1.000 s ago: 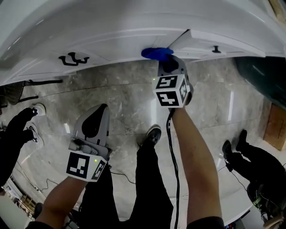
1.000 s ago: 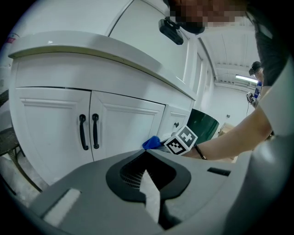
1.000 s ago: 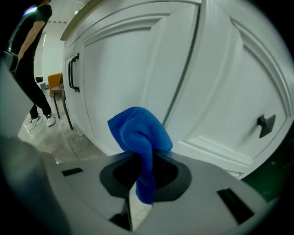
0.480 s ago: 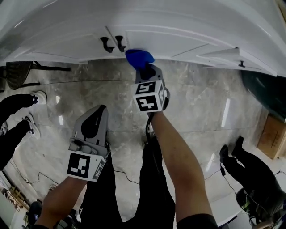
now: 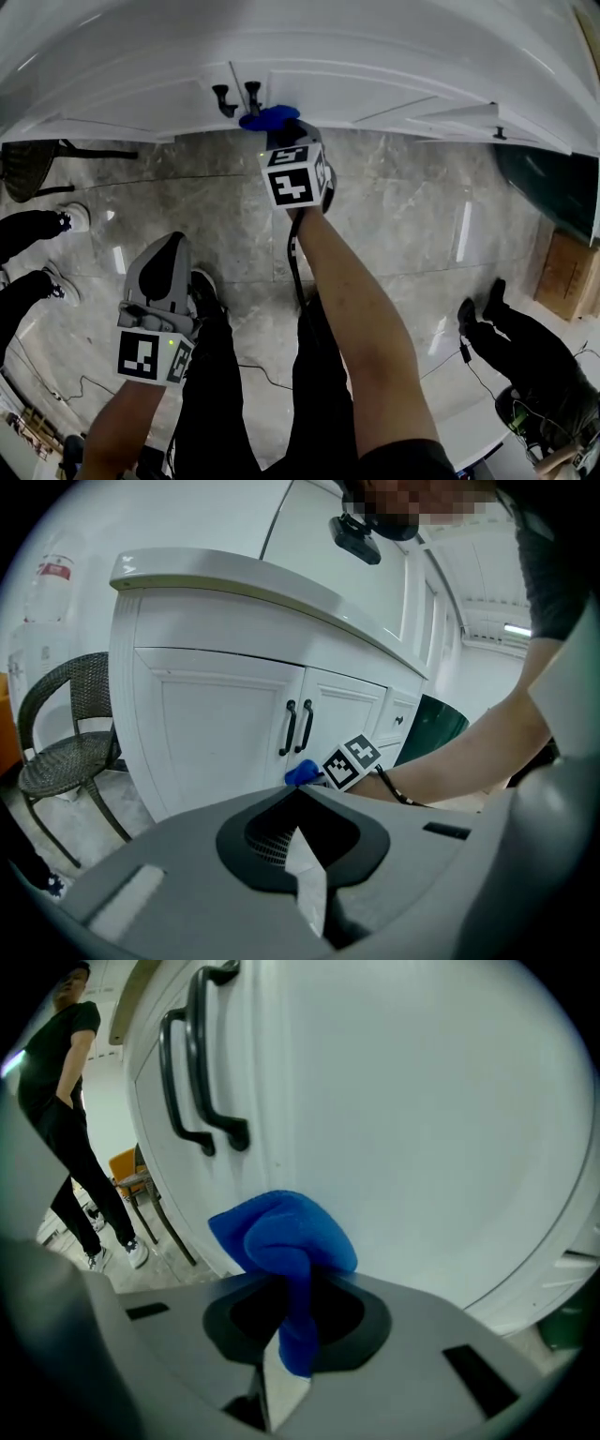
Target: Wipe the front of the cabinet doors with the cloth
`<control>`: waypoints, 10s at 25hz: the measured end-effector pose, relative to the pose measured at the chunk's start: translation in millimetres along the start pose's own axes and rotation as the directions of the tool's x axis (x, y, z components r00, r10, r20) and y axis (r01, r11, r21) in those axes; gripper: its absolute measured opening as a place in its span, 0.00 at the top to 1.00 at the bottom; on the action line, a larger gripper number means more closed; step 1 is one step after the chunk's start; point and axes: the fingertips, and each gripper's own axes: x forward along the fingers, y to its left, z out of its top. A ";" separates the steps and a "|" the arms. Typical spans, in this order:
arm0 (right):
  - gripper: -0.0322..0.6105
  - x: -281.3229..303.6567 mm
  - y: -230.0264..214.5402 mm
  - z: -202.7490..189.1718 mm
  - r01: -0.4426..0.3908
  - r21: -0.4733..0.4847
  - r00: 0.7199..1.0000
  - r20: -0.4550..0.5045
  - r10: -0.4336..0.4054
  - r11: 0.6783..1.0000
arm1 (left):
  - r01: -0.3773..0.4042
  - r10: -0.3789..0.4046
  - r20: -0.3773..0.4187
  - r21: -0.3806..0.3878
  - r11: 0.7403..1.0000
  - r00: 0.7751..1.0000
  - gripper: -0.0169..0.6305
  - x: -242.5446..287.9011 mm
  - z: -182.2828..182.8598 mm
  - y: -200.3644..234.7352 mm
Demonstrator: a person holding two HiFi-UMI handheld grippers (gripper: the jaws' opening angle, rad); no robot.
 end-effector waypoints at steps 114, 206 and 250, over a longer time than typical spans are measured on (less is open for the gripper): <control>0.87 28.4 -194.1 -147.9 0.139 0.028 0.974 -0.184 -0.131 0.990 | 0.129 -0.149 -0.198 -0.108 0.986 0.969 0.98 87.9 -90.1 -114.6; 0.87 -35.7 325.9 174.3 -0.327 0.306 0.940 0.205 0.274 0.894 | -0.032 0.018 -0.063 -0.235 0.971 0.998 0.98 -123.4 40.9 179.7; 0.87 -17.2 279.8 125.6 -0.190 0.423 0.972 0.207 0.110 0.886 | 0.004 -0.022 -0.084 -0.211 0.977 0.996 0.98 -111.3 38.3 183.8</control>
